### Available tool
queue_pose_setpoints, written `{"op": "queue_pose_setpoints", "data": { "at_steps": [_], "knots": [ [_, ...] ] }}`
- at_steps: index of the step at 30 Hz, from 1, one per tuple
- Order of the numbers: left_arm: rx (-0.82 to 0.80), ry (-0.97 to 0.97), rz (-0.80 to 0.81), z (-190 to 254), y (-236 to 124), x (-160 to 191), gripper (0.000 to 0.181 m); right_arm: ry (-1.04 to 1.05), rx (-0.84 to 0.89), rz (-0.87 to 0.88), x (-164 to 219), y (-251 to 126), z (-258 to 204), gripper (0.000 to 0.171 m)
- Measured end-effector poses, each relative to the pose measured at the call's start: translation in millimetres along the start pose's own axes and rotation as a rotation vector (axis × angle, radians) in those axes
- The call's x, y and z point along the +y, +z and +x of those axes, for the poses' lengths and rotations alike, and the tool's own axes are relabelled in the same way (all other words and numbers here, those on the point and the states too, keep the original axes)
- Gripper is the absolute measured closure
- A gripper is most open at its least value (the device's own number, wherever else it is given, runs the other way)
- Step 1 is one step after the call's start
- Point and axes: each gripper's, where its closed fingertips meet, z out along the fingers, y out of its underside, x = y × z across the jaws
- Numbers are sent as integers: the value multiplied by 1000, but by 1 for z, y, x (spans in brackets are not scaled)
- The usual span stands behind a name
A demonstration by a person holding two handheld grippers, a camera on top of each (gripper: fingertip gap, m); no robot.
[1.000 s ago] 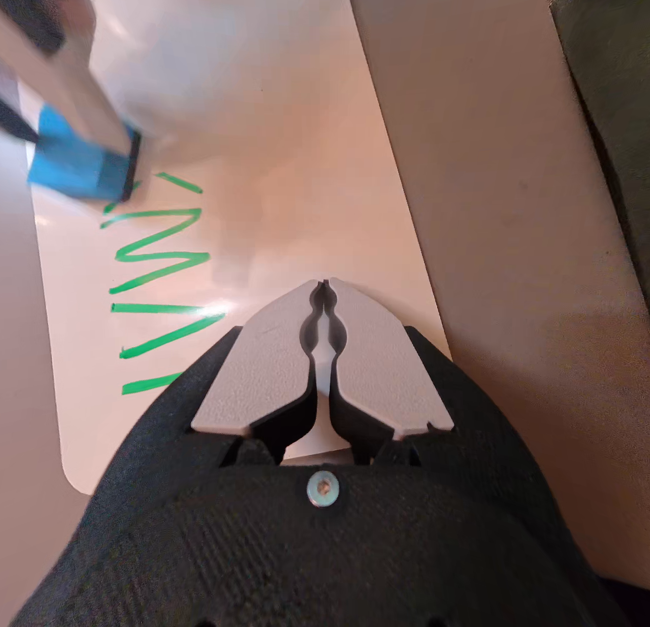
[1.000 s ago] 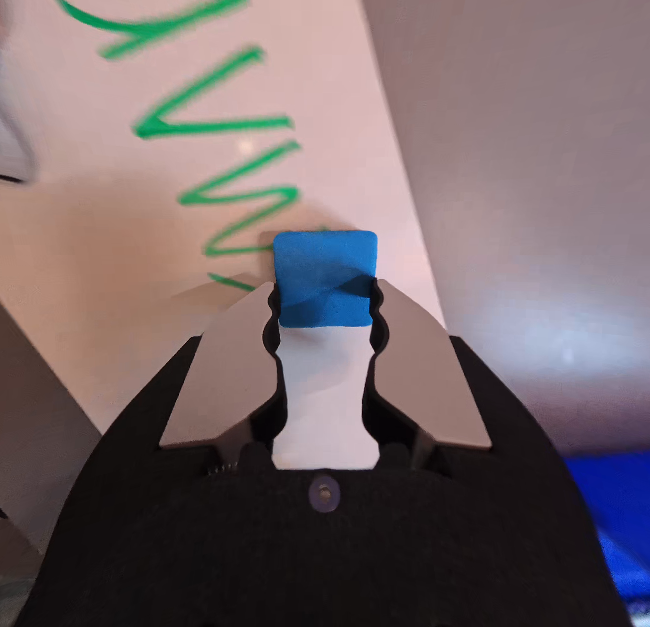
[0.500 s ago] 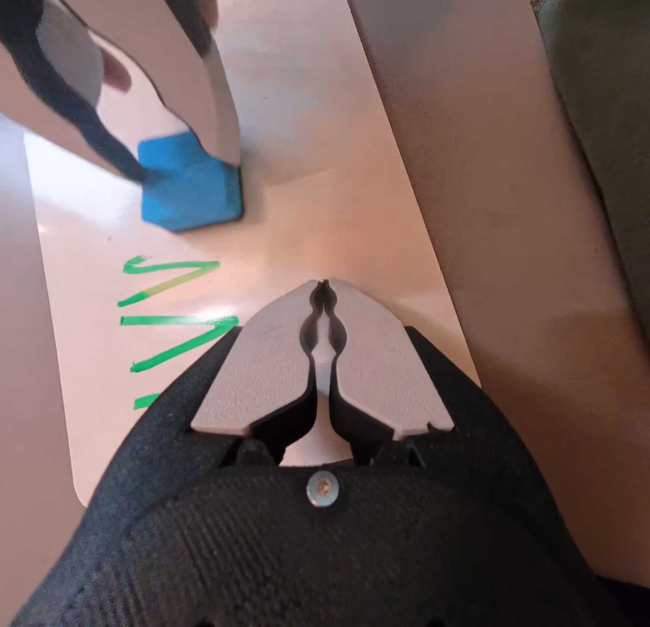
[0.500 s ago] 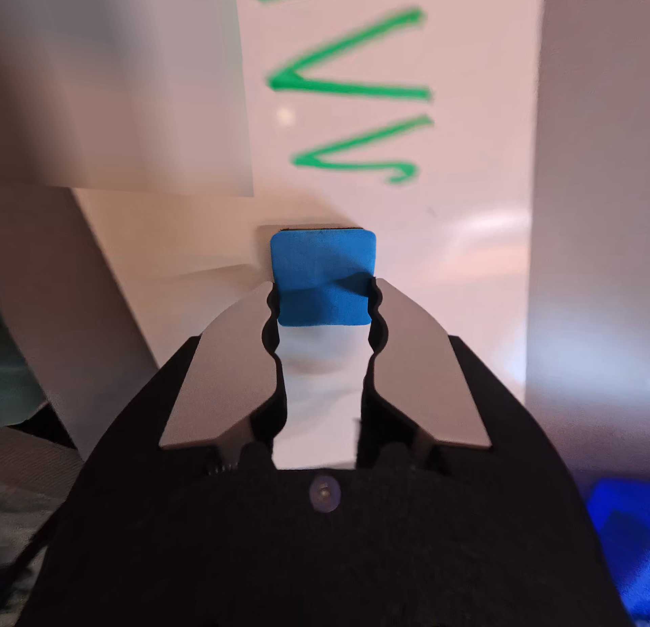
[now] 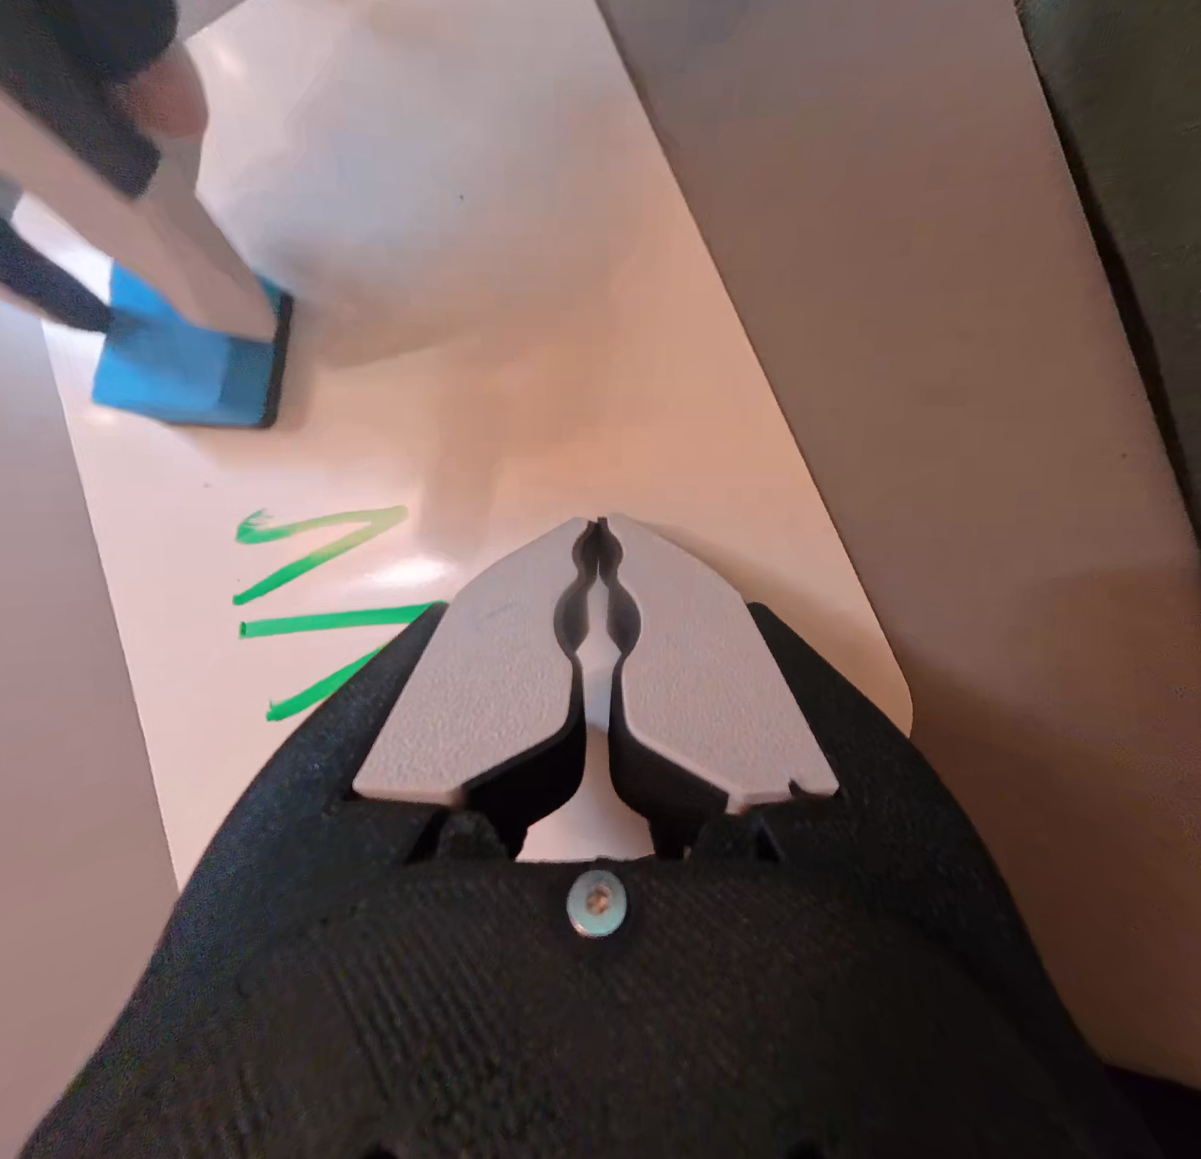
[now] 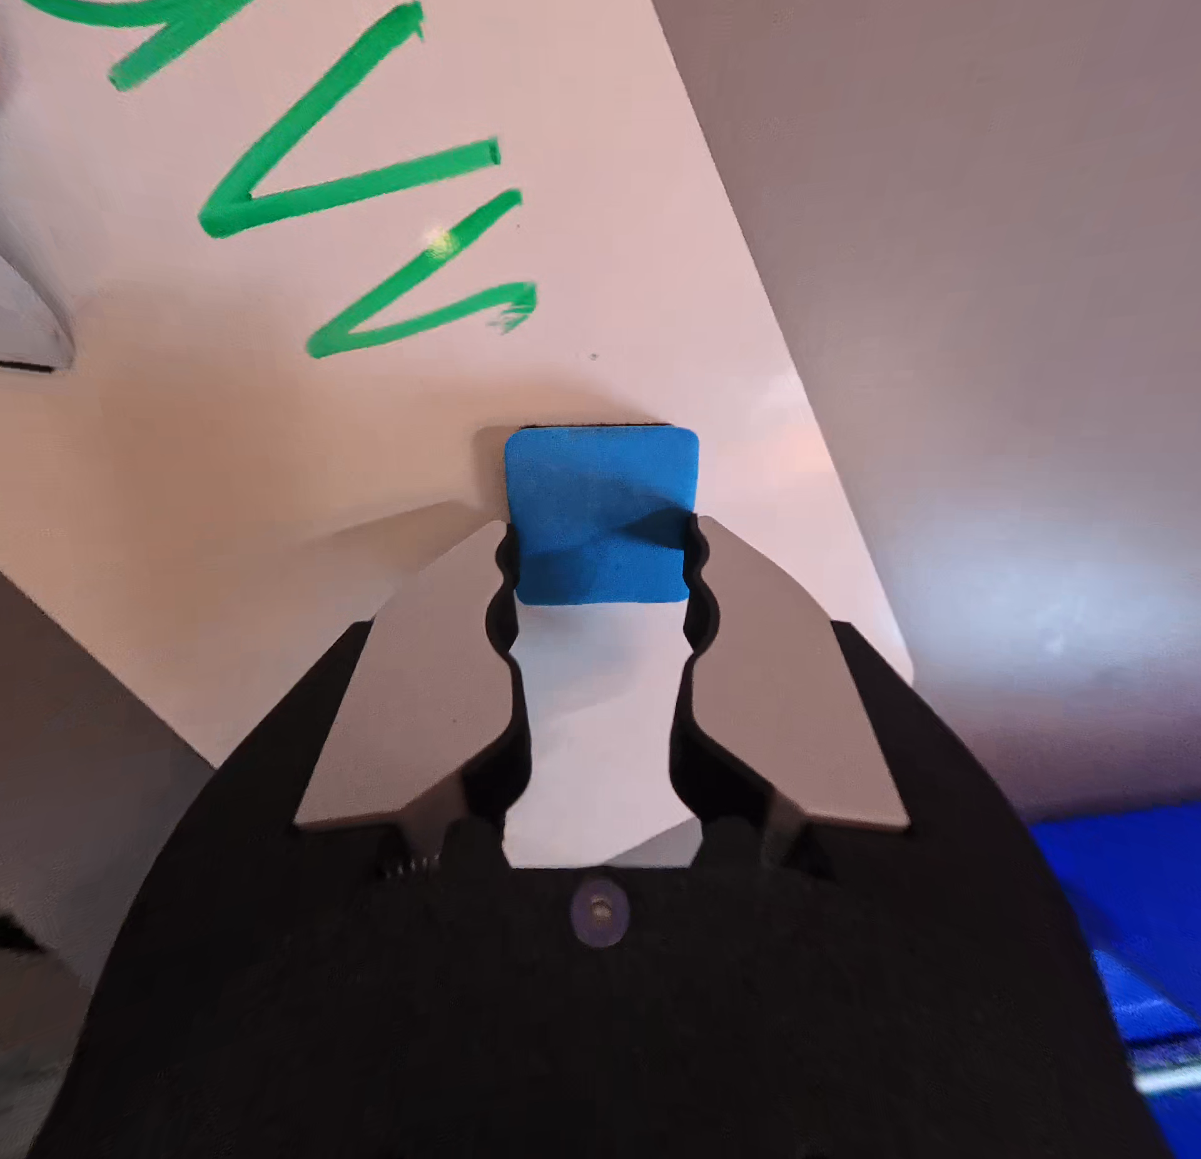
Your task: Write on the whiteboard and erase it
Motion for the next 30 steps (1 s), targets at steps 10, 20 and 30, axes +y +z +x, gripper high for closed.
{"op": "queue_pose_setpoints", "data": {
  "at_steps": [10,20,30],
  "knots": [
    [46,-46,38,11,-10,9,181,-7,-1,19,44,-9,22,122],
    [32,-64,58,6,-9,9,181,-76,-31,8,45,-14,-43,121],
    [38,-60,58,7,-7,7,181,8,-3,74,32,-11,-38,121]
  ]
}}
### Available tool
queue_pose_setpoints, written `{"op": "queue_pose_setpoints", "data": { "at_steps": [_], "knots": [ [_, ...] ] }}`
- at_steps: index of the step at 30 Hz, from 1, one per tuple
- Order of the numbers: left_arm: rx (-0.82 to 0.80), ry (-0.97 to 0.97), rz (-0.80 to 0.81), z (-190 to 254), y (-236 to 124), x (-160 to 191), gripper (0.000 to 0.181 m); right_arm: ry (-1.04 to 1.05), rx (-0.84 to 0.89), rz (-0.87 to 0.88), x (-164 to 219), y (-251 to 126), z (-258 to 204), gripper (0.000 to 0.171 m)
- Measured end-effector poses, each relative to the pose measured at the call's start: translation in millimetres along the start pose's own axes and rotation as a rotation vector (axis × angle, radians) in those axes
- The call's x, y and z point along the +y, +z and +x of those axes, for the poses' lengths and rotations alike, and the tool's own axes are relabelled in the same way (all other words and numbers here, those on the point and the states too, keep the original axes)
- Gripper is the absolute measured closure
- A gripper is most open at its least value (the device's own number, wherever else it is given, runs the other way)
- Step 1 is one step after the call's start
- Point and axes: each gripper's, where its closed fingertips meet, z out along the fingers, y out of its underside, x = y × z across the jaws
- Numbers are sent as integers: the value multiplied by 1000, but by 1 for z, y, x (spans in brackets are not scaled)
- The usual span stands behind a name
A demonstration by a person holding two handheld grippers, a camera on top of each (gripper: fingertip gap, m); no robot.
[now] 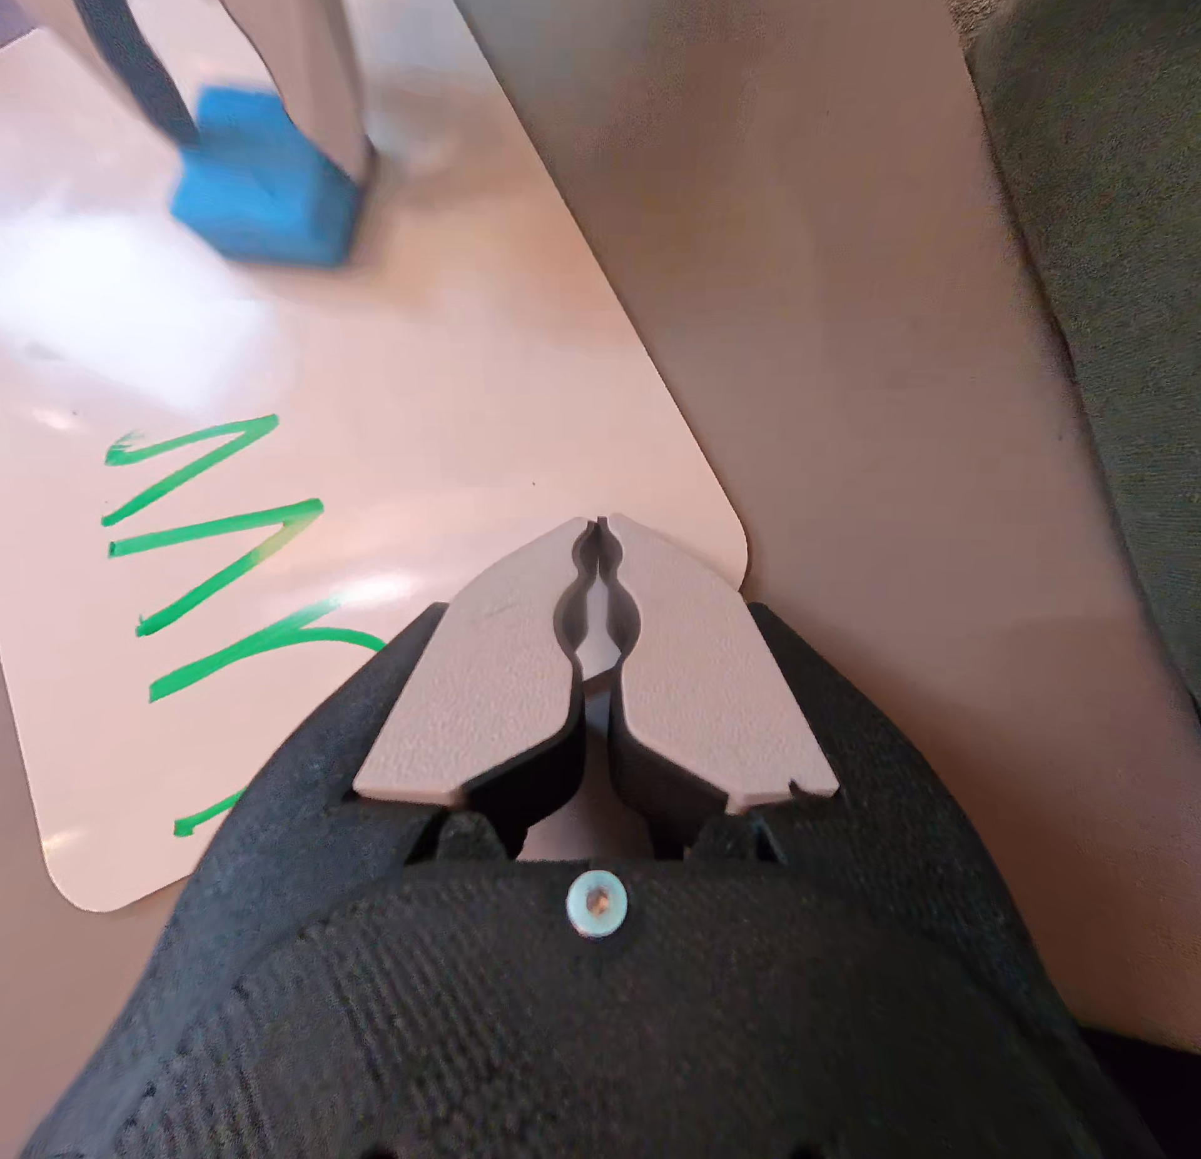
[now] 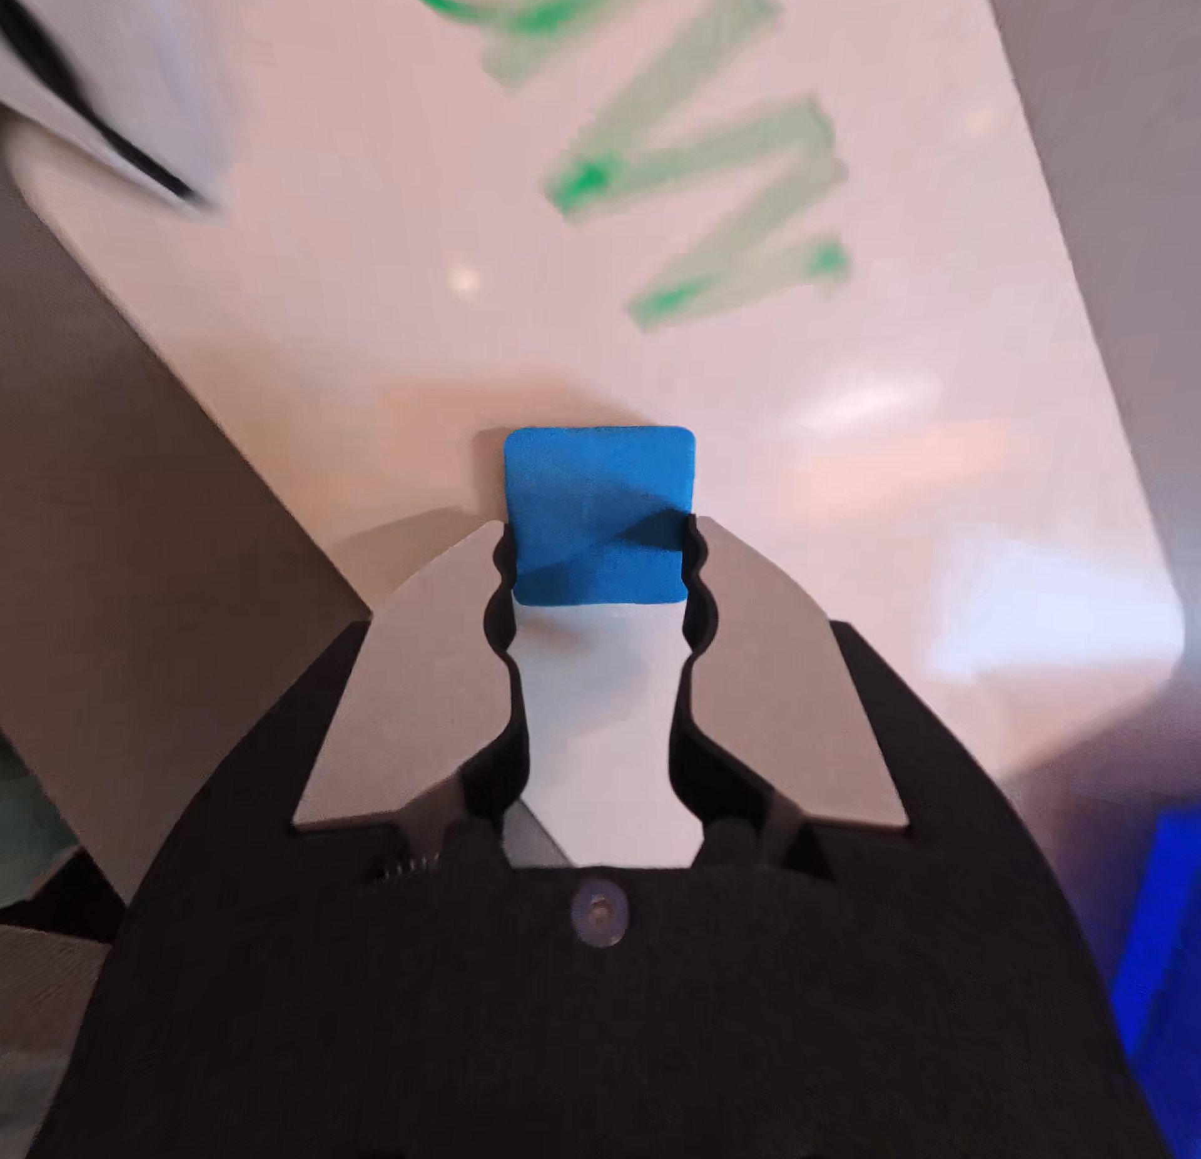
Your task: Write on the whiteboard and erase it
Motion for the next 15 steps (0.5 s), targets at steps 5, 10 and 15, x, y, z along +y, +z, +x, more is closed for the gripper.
{"op": "queue_pose_setpoints", "data": {
  "at_steps": [5,10,15],
  "knots": [
    [14,8,4,3,1,-1,180,-116,-42,50,-82,27,2,121],
    [8,18,16,3,0,0,180,54,2,-14,-39,16,69,122],
    [29,5,21,3,0,0,181,-182,-58,-4,-75,25,5,121]
  ]
}}
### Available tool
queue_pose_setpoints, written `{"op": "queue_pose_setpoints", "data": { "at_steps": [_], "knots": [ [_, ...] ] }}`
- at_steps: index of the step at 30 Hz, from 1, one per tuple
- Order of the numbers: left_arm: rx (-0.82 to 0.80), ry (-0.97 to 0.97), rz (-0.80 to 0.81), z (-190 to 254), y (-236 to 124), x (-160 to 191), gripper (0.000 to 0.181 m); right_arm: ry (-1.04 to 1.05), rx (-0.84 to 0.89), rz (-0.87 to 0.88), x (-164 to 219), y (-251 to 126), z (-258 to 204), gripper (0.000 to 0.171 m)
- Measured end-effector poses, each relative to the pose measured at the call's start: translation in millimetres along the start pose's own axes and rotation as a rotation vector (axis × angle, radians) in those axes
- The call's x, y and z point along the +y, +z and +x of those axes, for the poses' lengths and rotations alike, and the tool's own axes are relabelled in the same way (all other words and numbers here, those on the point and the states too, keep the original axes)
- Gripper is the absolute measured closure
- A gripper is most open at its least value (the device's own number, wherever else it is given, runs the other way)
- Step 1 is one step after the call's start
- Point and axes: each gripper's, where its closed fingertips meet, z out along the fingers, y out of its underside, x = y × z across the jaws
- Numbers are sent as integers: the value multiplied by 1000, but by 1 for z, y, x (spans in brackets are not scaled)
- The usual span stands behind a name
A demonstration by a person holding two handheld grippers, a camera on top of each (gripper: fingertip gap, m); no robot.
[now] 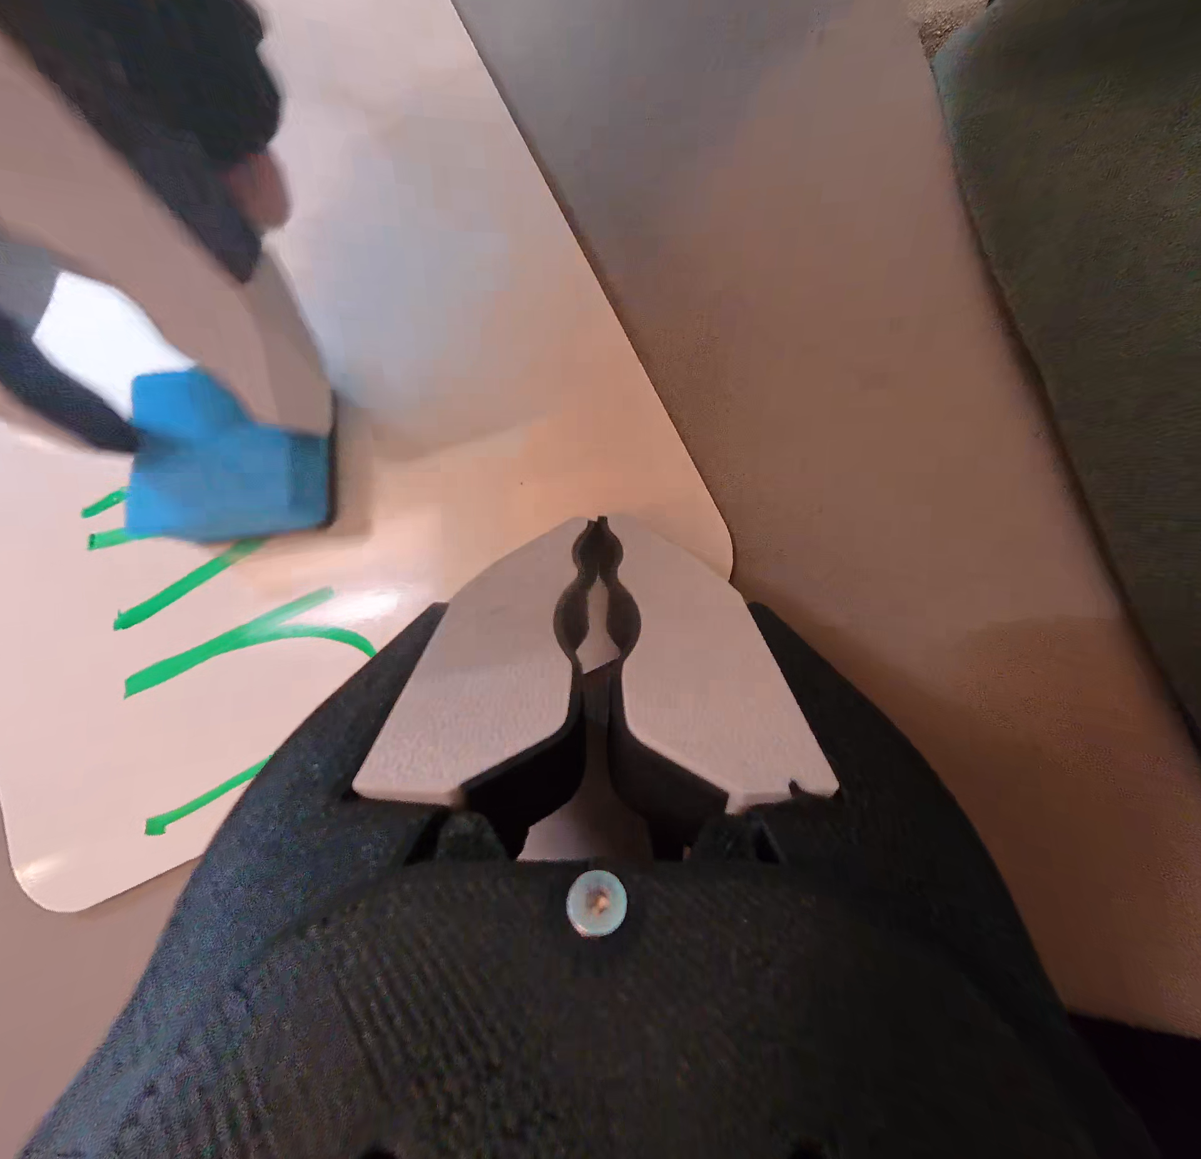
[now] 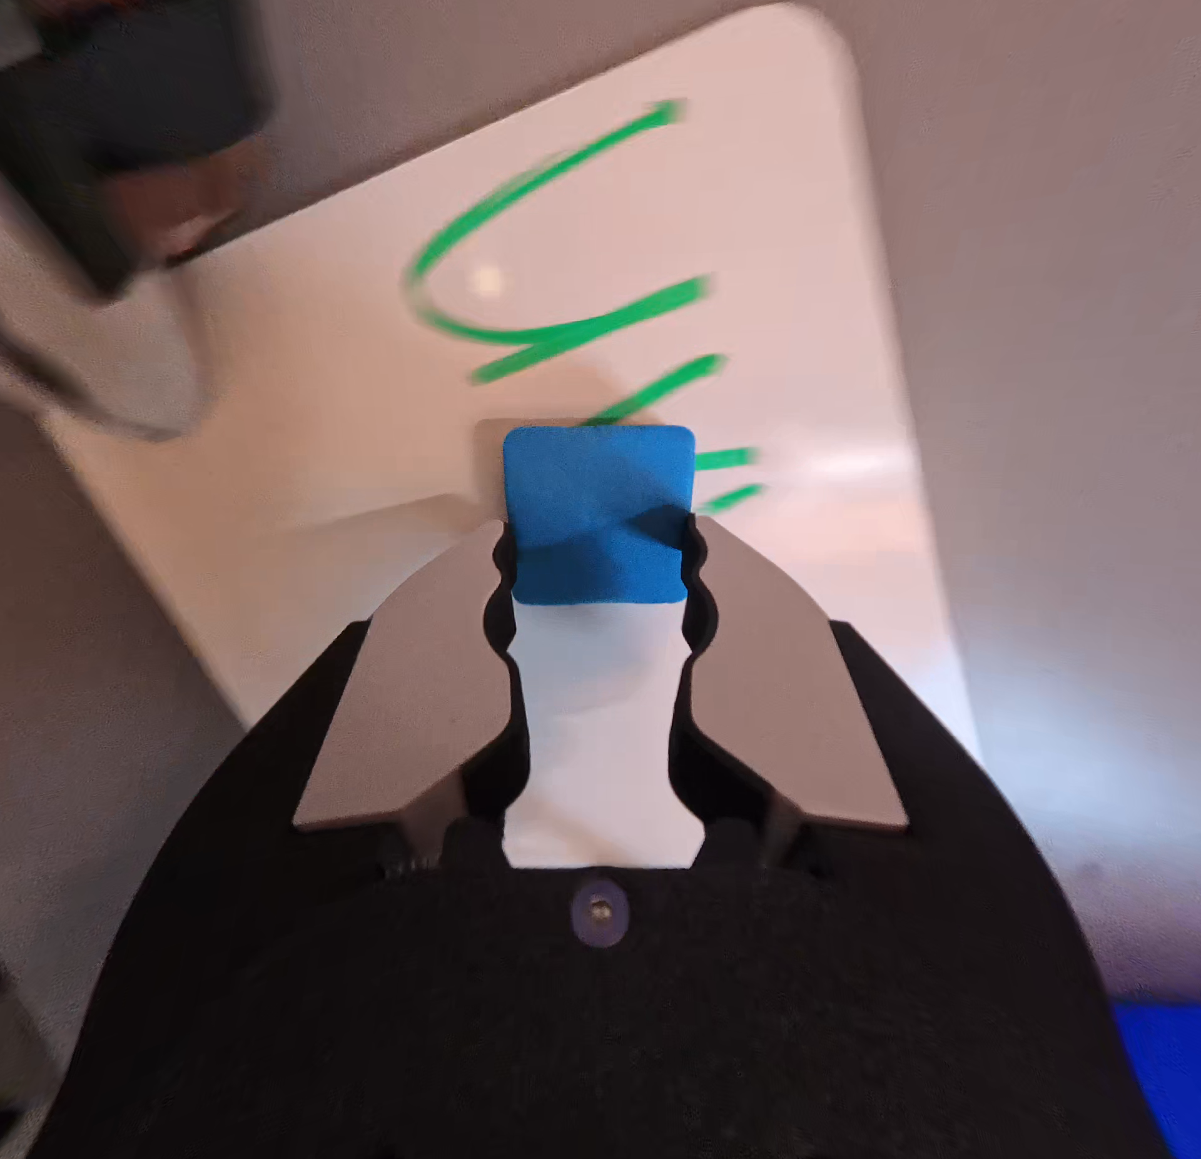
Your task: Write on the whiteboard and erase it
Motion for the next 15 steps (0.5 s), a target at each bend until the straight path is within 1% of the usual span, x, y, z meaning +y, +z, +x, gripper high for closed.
{"op": "queue_pose_setpoints", "data": {
  "at_steps": [1,3,4,6,8,9,10,11,12,13,14,15],
  "knots": [
    [-5,0,-2,0,0,0,181,57,16,32,-1,1,21,121],
    [-19,12,-10,0,0,0,181,182,56,36,21,-4,62,122],
    [-24,14,-11,0,0,0,180,194,56,27,33,-7,64,122],
    [-18,12,-9,0,0,0,181,121,19,-6,40,-11,30,122],
    [-2,2,-3,0,0,0,181,-6,-5,-54,21,-7,-7,122],
    [5,-2,-4,0,0,0,181,-50,-9,-52,5,-2,-13,122],
    [6,-3,-7,0,0,0,181,-46,-11,-20,-10,3,-7,121],
    [2,-1,-11,0,0,0,181,6,-3,21,-19,7,12,121],
    [-2,2,-12,1,0,0,181,76,18,43,-17,7,37,121],
    [-9,5,-15,1,0,0,180,131,36,38,-6,5,57,122],
    [-16,8,-16,1,0,0,180,158,43,26,8,1,63,122],
    [-14,7,-16,1,0,0,181,153,36,9,19,-3,55,122]
  ]
}}
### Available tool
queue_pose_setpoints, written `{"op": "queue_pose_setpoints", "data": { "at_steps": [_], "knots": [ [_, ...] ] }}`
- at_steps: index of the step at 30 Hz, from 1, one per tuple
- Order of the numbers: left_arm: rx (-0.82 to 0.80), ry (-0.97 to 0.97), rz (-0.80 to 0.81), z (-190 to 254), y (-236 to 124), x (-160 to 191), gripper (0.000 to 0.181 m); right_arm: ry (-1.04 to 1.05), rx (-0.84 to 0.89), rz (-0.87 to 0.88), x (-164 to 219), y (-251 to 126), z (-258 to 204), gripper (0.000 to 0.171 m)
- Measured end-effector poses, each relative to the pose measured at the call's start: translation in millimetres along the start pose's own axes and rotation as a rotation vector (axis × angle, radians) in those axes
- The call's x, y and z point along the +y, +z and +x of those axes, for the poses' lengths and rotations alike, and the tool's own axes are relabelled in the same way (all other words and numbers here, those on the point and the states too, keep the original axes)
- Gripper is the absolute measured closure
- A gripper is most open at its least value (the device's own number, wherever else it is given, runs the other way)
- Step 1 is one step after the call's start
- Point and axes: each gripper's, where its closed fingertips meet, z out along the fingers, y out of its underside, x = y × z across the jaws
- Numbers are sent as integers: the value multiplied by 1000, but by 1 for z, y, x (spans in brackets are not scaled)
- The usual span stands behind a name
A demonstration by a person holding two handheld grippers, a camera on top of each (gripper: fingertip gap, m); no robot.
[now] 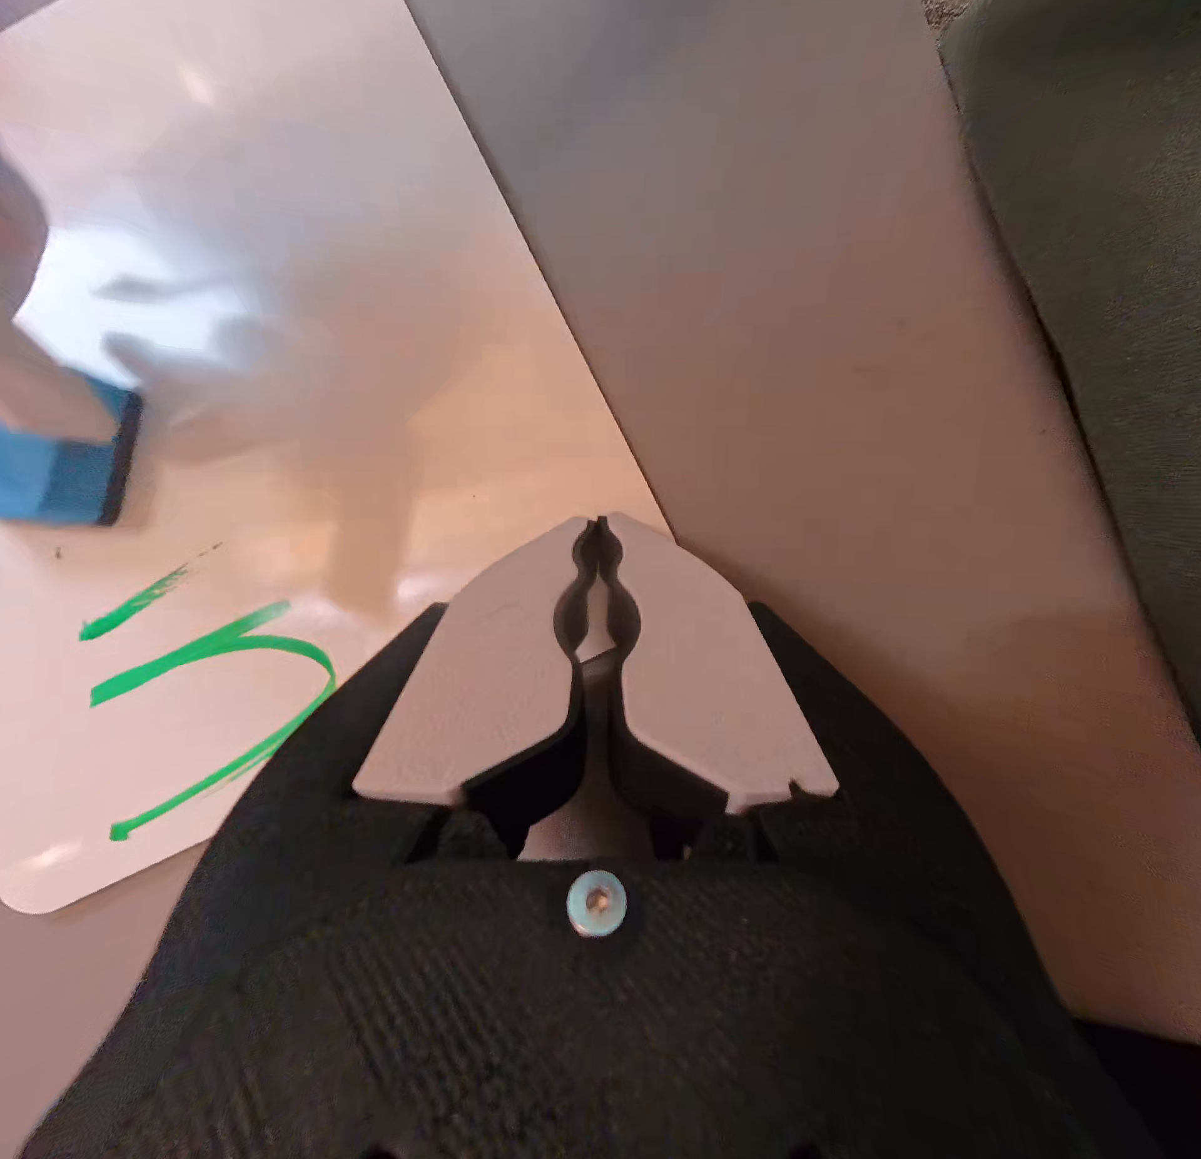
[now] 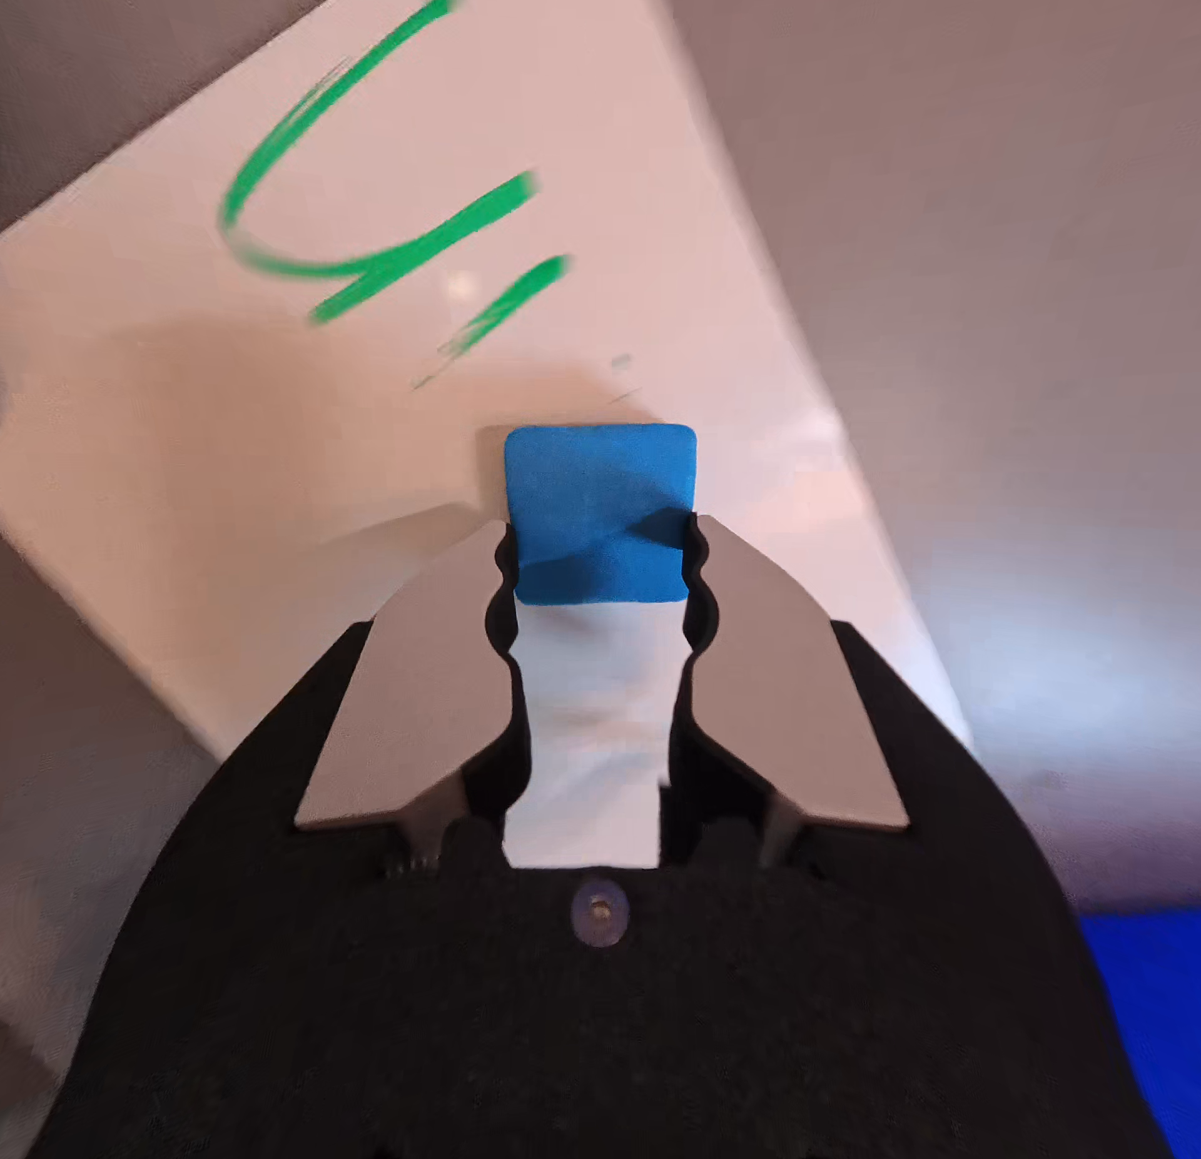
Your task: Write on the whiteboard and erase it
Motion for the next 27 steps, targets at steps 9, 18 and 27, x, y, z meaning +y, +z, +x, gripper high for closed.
{"op": "queue_pose_setpoints", "data": {
  "at_steps": [9,18,27],
  "knots": [
    [-4,3,-8,0,1,-1,180,46,15,8,-23,8,19,122],
    [5,2,-5,1,1,-1,180,-72,-13,12,-61,20,-11,121],
    [11,2,-3,2,1,-2,181,-204,-43,4,-88,28,-39,121]
  ]
}}
